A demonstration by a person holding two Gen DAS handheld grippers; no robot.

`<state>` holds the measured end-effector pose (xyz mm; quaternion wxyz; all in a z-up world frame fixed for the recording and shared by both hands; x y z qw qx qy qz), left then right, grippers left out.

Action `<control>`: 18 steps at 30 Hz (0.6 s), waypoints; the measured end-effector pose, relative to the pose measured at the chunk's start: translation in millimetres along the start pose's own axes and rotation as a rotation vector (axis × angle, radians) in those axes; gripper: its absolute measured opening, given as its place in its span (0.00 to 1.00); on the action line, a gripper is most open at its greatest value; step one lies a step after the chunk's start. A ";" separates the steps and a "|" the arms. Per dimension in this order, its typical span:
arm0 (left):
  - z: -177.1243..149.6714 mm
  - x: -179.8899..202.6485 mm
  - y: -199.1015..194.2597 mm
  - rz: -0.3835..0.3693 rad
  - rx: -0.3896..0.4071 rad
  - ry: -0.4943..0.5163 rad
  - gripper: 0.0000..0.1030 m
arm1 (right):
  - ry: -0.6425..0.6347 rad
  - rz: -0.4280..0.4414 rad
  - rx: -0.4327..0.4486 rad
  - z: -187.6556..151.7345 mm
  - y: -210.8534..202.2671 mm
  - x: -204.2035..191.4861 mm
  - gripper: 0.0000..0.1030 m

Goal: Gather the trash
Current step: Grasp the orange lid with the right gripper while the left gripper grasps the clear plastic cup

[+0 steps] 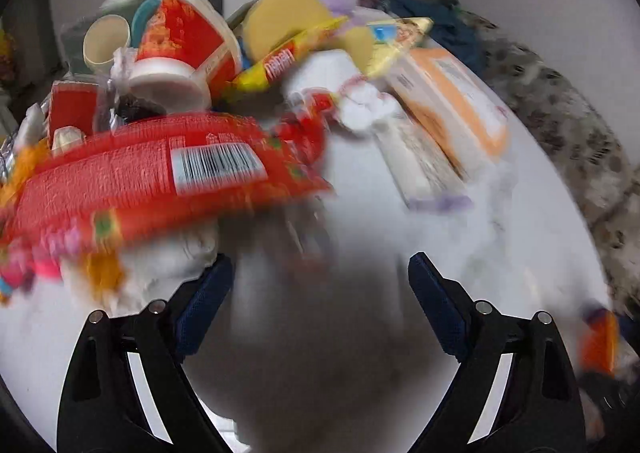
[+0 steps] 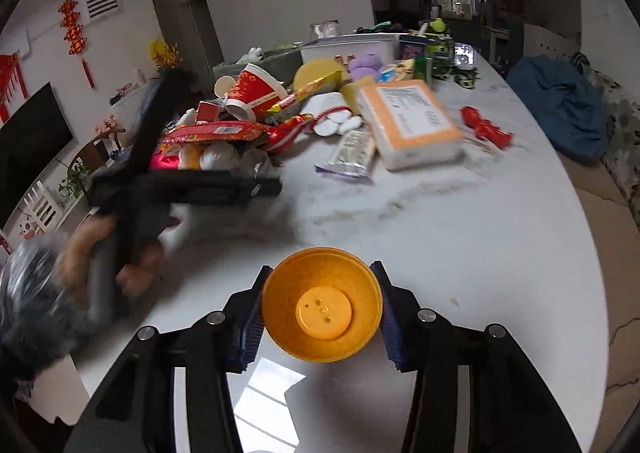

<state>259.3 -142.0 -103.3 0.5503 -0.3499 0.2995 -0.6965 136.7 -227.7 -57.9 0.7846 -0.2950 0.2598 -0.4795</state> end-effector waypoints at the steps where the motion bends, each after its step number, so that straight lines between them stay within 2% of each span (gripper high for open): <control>1: 5.7 -0.4 5.1 0.036 0.008 0.030 0.70 | 0.005 0.007 -0.001 -2.5 -1.5 1.6 0.47; 2: 7.9 -1.4 5.5 0.075 0.018 0.052 0.47 | 0.012 0.015 -0.001 -5.3 -3.7 2.2 0.47; 3: 8.6 -2.8 3.9 0.106 0.028 0.070 0.40 | 0.015 0.020 0.001 -7.2 -4.9 2.1 0.47; 6: -1.7 -0.3 -12.0 0.050 0.022 0.066 0.38 | 0.014 0.030 0.016 -11.1 -10.5 -3.9 0.47; 8: -18.0 3.5 -36.4 0.020 0.040 0.083 0.38 | 0.021 0.051 0.027 -12.3 -15.0 -12.5 0.47; 12: -59.9 10.1 -106.9 -0.028 0.115 0.116 0.38 | -0.002 0.092 0.040 -18.9 -27.6 -43.4 0.47; 16: -120.7 13.4 -179.7 0.007 0.184 0.172 0.38 | -0.039 0.132 0.052 -33.9 -44.5 -85.9 0.47; 18: -154.7 13.9 -206.4 0.024 0.189 0.174 0.38 | -0.053 0.157 0.052 -49.0 -54.7 -109.5 0.47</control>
Point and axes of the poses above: each gripper's, at about its wrist camera, not at the fingertips, and y roughly the way its jaws point, x to its right, z to its top, the point moved 8 cm from there along y, roughly the way its jaws point, and after that the axes turned 4 degrees about -y, right-handed, at the moved point
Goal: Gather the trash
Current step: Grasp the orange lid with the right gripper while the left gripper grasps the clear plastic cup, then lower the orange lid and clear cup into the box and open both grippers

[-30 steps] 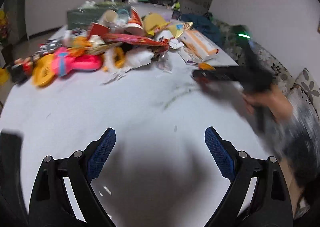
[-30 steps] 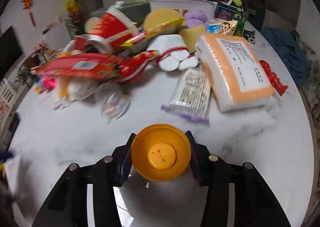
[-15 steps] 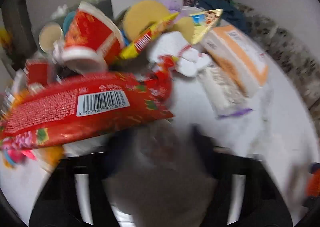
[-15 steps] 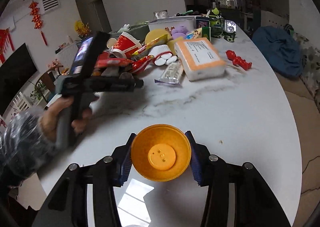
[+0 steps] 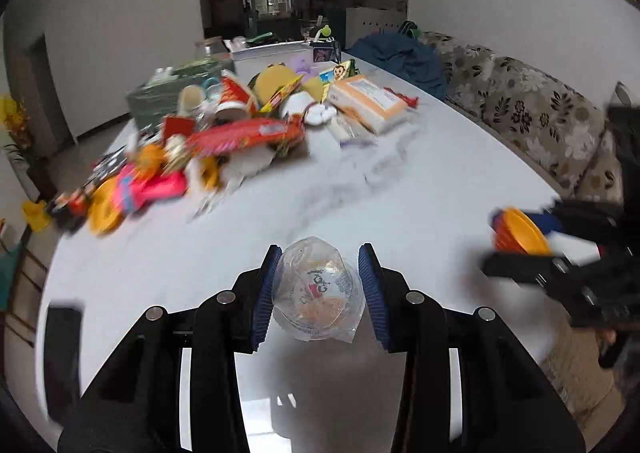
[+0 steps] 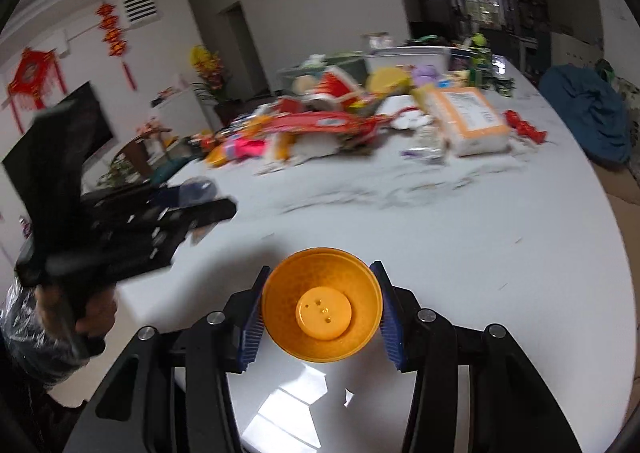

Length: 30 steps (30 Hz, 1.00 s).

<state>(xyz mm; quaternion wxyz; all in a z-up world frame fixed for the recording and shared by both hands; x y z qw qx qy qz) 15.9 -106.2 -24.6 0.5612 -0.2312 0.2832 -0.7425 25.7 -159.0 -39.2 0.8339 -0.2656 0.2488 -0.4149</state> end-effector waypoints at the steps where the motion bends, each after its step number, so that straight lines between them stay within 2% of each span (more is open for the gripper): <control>1: -11.7 0.6 -9.7 0.004 -0.002 -0.005 0.38 | -0.005 0.011 -0.006 -8.3 -3.0 -12.3 0.47; 3: -37.9 1.9 -25.5 0.017 -0.015 -0.012 0.38 | -0.019 0.035 -0.027 -28.2 -9.1 -36.5 0.47; 5: -80.9 -0.5 -42.0 0.031 -0.052 -0.020 0.38 | -0.034 0.059 -0.057 -53.9 -16.0 -61.1 0.47; 8: -129.4 -2.4 -43.3 0.024 -0.127 -0.037 0.39 | -0.053 0.096 -0.126 -104.0 -22.1 -94.1 0.47; 11: -178.1 -8.8 -23.5 0.050 -0.232 -0.031 0.39 | -0.023 0.129 -0.207 -144.7 -11.5 -104.5 0.47; 12: -195.3 -10.2 -11.5 0.046 -0.287 -0.039 0.39 | -0.006 0.134 -0.249 -162.5 -1.0 -104.9 0.47; 14: -216.9 -14.1 5.6 0.056 -0.344 -0.056 0.40 | 0.013 0.131 -0.313 -186.0 19.5 -102.0 0.47; 16: -241.4 -16.5 28.6 0.074 -0.435 -0.069 0.46 | 0.033 0.120 -0.393 -210.5 45.8 -94.9 0.48; 17: -250.9 -17.1 37.0 0.083 -0.467 -0.075 0.58 | 0.037 0.117 -0.424 -219.8 55.3 -91.9 0.55; 19: -267.1 -17.3 51.7 0.096 -0.536 -0.076 0.70 | 0.043 0.090 -0.457 -230.4 68.6 -84.6 0.57; 21: -273.5 -16.2 55.8 0.086 -0.562 -0.083 0.70 | 0.052 0.098 -0.441 -226.1 65.3 -83.6 0.58; 24: -268.1 -17.8 50.9 0.111 -0.537 -0.068 0.74 | 0.035 0.116 -0.374 -202.4 41.8 -89.7 0.58; 26: -259.2 -16.9 40.3 0.089 -0.511 -0.066 0.74 | 0.005 0.154 -0.301 -171.4 17.0 -98.7 0.58; 27: -255.5 -15.5 31.4 0.068 -0.497 -0.072 0.74 | -0.031 0.166 -0.228 -142.5 -1.2 -102.3 0.63; 28: -245.4 -16.3 22.9 0.034 -0.472 -0.078 0.74 | -0.050 0.160 -0.192 -128.3 -10.5 -102.5 0.71; 30: -224.2 -18.5 5.5 -0.028 -0.424 -0.083 0.75 | -0.115 0.113 -0.111 -75.8 -19.1 -93.6 0.74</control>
Point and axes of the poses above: each gripper's, at about its wrist camera, not at the fingertips, and y roughly the way its jaws point, x to its right, z to its top, the point moved 8 cm from there along y, roughly the way its jaws point, and after that the axes turned 4 degrees about -y, right-handed, at the moved point
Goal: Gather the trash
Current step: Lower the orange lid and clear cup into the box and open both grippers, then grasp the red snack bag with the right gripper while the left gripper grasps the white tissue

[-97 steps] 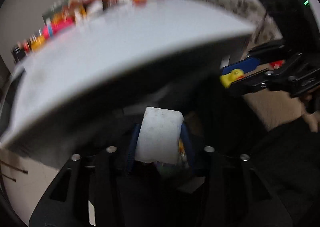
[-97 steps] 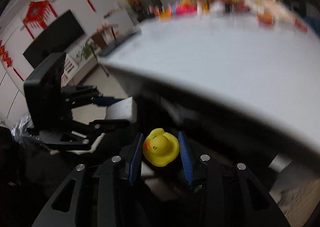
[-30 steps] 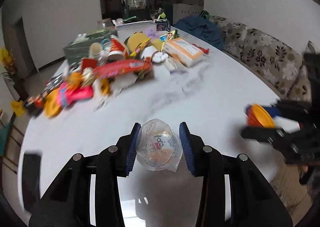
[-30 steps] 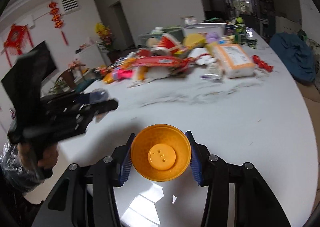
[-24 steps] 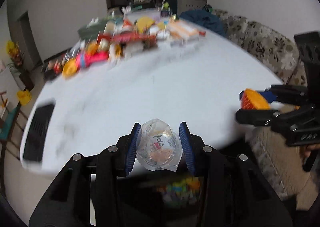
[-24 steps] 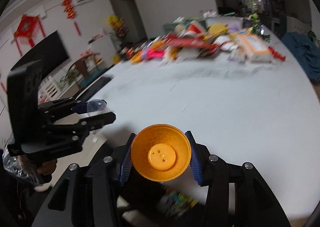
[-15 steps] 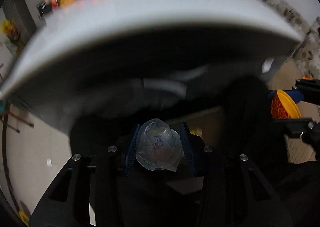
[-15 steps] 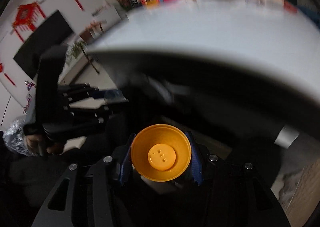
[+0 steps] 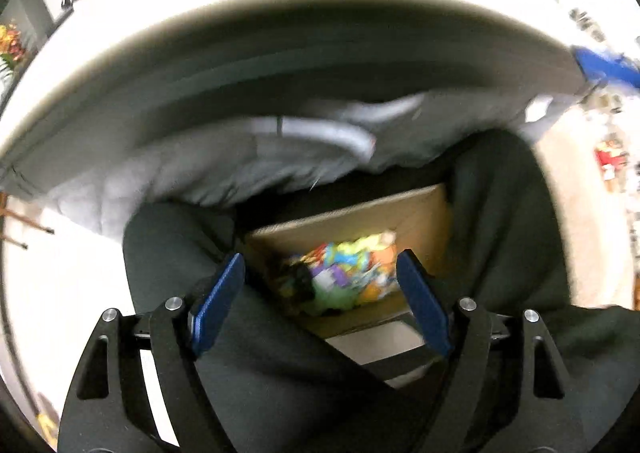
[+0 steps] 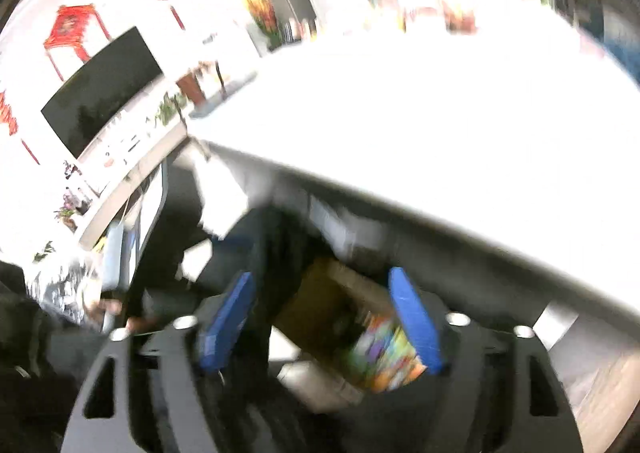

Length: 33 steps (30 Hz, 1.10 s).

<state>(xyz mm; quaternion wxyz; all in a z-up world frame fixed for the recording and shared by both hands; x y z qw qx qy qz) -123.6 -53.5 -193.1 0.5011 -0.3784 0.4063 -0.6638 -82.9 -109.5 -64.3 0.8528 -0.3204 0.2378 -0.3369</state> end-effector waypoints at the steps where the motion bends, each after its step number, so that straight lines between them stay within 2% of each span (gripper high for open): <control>1: 4.2 0.3 -10.7 -0.021 0.020 0.001 0.76 | -0.028 -0.026 0.018 21.3 0.3 8.9 0.74; 4: 26.4 -0.4 -41.3 -0.079 0.103 -0.005 0.80 | -0.101 -0.150 0.082 98.8 21.5 51.9 0.74; 5: 32.7 -1.6 -49.0 -0.090 0.127 -0.006 0.80 | -0.138 -0.214 0.106 130.5 36.3 70.9 0.74; 6: 40.7 -3.0 -57.2 -0.094 0.155 -0.010 0.80 | -0.174 -0.268 0.118 147.5 46.2 82.2 0.75; 9: 57.9 -14.8 -72.2 -0.101 0.213 -0.050 0.85 | -0.336 -0.426 0.079 198.3 99.0 117.6 0.76; 12: 68.7 -27.8 -69.7 -0.115 0.226 -0.098 0.85 | -0.355 -0.411 0.022 225.5 148.7 137.7 0.75; 14: 71.9 -33.8 -71.6 -0.150 0.242 -0.110 0.88 | -0.376 -0.415 0.000 241.2 178.2 146.6 0.72; 15: 75.9 -34.0 -73.5 -0.143 0.258 -0.096 0.88 | -0.385 -0.419 -0.007 243.0 185.2 143.0 0.66; 17: 82.6 -32.1 -77.1 -0.105 0.263 -0.075 0.88 | -0.376 -0.422 -0.043 252.9 201.6 147.1 0.41; 18: 86.4 -31.9 -80.4 -0.109 0.269 -0.072 0.88 | -0.326 -0.394 -0.047 259.8 204.7 155.5 0.20; 20: 96.0 -31.5 -92.8 -0.165 0.289 -0.067 0.88 | -0.216 -0.341 0.031 273.1 188.7 162.8 0.05; 21: 104.2 -34.4 -101.8 -0.175 0.312 -0.069 0.88 | -0.138 -0.289 0.098 274.5 166.0 166.2 0.02; 24: 135.8 -37.4 -114.3 -0.166 0.372 -0.049 0.88 | 0.006 -0.185 0.211 263.0 105.9 173.4 0.01; 26: 179.4 -36.6 -109.1 -0.128 0.424 -0.022 0.88 | 0.067 -0.136 0.266 240.4 59.8 176.4 0.01; 29: 238.1 -29.2 -87.6 -0.088 0.475 0.050 0.88 | 0.104 -0.134 0.293 202.9 14.0 176.7 0.01; 31: 289.3 -22.6 -52.7 -0.036 0.445 0.091 0.88 | 0.123 -0.150 0.299 177.3 -10.2 177.2 0.01; 33: 319.7 -21.5 -29.4 -0.032 0.404 0.083 0.88 | 0.133 -0.161 0.297 155.1 -28.8 174.2 0.02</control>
Point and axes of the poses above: each gripper's, at about its wrist camera, not at the fingertips, and y roughly the way its jaws point, x to its right, z to its top, the point moved 8 cm from there along y, roughly the way its jaws point, and after that the axes turned 4 degrees about -y, right-handed, at the moved point
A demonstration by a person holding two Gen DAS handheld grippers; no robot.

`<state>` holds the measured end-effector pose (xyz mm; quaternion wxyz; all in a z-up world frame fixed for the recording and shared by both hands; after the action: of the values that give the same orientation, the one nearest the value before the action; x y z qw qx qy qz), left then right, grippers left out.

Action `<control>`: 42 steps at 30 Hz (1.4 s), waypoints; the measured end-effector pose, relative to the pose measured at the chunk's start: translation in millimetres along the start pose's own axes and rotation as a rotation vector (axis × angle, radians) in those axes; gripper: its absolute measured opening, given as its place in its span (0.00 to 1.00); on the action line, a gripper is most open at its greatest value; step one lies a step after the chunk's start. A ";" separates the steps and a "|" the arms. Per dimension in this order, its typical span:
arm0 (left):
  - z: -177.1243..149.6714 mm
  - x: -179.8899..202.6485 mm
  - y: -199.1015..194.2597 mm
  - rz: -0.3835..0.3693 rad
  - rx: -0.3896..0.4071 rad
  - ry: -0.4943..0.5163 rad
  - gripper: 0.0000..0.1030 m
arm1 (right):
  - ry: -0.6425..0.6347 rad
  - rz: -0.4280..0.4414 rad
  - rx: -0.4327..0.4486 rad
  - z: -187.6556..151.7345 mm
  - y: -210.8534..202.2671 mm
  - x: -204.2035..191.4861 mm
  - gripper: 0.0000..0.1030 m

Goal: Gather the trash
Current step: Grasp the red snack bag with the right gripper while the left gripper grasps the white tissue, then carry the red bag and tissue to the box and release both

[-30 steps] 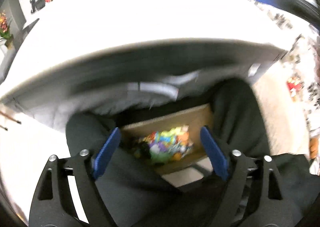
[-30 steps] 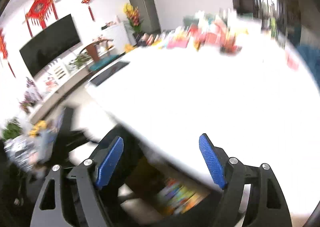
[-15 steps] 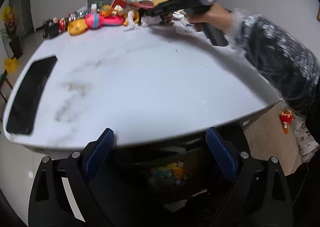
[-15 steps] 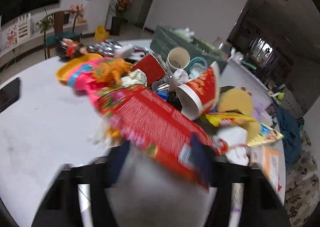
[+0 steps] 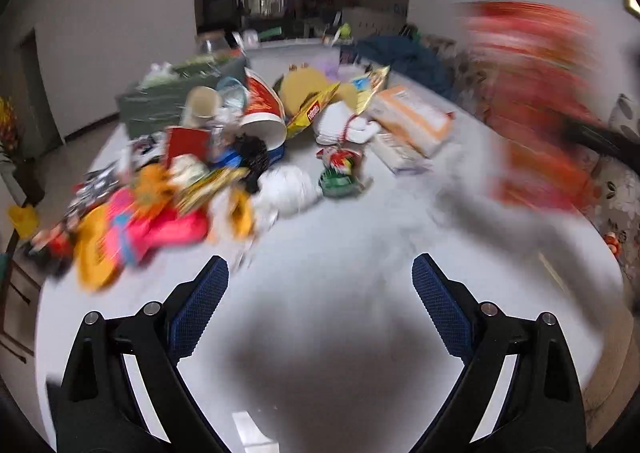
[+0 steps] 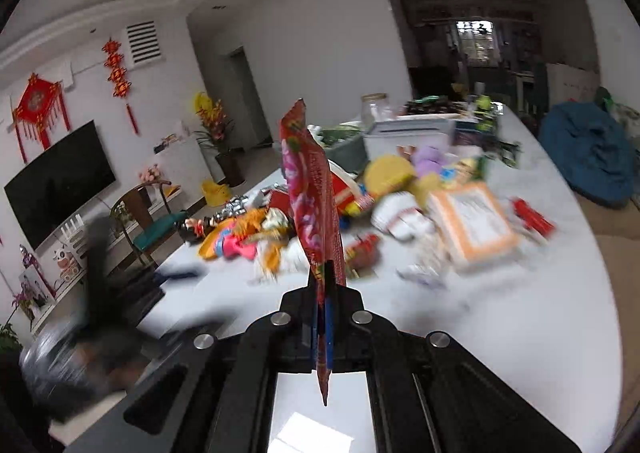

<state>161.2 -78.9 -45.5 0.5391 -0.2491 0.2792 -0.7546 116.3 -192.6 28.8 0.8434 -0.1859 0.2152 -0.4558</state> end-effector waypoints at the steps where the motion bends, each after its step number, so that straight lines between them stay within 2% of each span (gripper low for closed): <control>1: 11.6 -3.1 23.0 0.017 -0.030 -0.024 0.88 | 0.004 -0.012 -0.001 -7.8 -10.7 4.2 0.02; 5: 37.0 -17.2 84.0 0.091 -0.112 -0.072 0.88 | 0.031 -0.018 -0.005 -28.0 -29.1 16.0 0.02; 8: 36.5 -30.6 118.8 0.129 -0.175 -0.116 0.87 | 0.059 -0.004 -0.005 -38.9 -32.7 24.6 0.03; 10: 38.0 -35.1 119.7 0.203 -0.129 -0.084 0.60 | 0.079 0.006 -0.005 -42.6 -30.3 29.4 0.03; 11: 37.6 -35.2 117.1 0.201 -0.120 -0.074 0.30 | 0.087 0.009 -0.001 -43.5 -30.7 30.7 0.03; 13: 32.8 -31.6 99.9 0.103 -0.124 -0.122 0.14 | 0.092 0.025 -0.001 -44.8 -29.1 25.1 0.03; 14: 29.9 -29.4 87.5 0.084 -0.117 -0.132 0.07 | 0.091 0.036 0.000 -45.5 -29.6 19.9 0.03; 18: 3.7 -12.0 0.5 0.003 -0.015 -0.106 0.07 | 0.060 0.078 -0.005 -51.8 -34.0 -11.6 0.03; 21: -35.1 1.8 -74.4 -0.068 0.042 -0.111 0.07 | 0.048 0.117 -0.009 -60.5 -42.8 -39.2 0.03; 24: -71.0 20.1 -123.4 -0.103 0.059 -0.089 0.07 | 0.023 0.173 -0.035 -75.9 -56.2 -73.8 0.05; 28: -140.8 42.5 -174.4 -0.135 0.024 -0.032 0.07 | -0.034 0.243 -0.112 -114.7 -78.1 -123.1 0.05; 32: -199.8 54.2 -199.5 -0.203 -0.037 -0.054 0.07 | -0.041 0.299 -0.211 -166.1 -95.4 -161.0 0.05; 36: -245.4 68.5 -207.1 -0.252 -0.112 -0.026 0.07 | -0.015 0.324 -0.317 -212.0 -94.7 -173.8 0.05; 39: -279.7 77.0 -192.8 -0.249 -0.204 0.033 0.07 | 0.004 0.293 -0.434 -256.4 -71.7 -166.4 0.05; 42: -313.4 77.5 -156.0 -0.257 -0.327 0.055 0.08 | 0.036 0.257 -0.563 -305.3 -32.3 -152.7 0.06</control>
<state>-179.0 -63.7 -157.7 0.3828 -0.3464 0.3785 -0.7682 -143.6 -115.4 -181.1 0.8057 -0.3755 0.3696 -0.2708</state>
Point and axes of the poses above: each gripper's, at about its wrist camera, not at the fingertips, and y roughly the way its jaws point, x to its right, z to its top, the point moved 8 cm from there along y, roughly the way its jaws point, and after that the axes turned 4 degrees about -y, right-handed, at the moved point
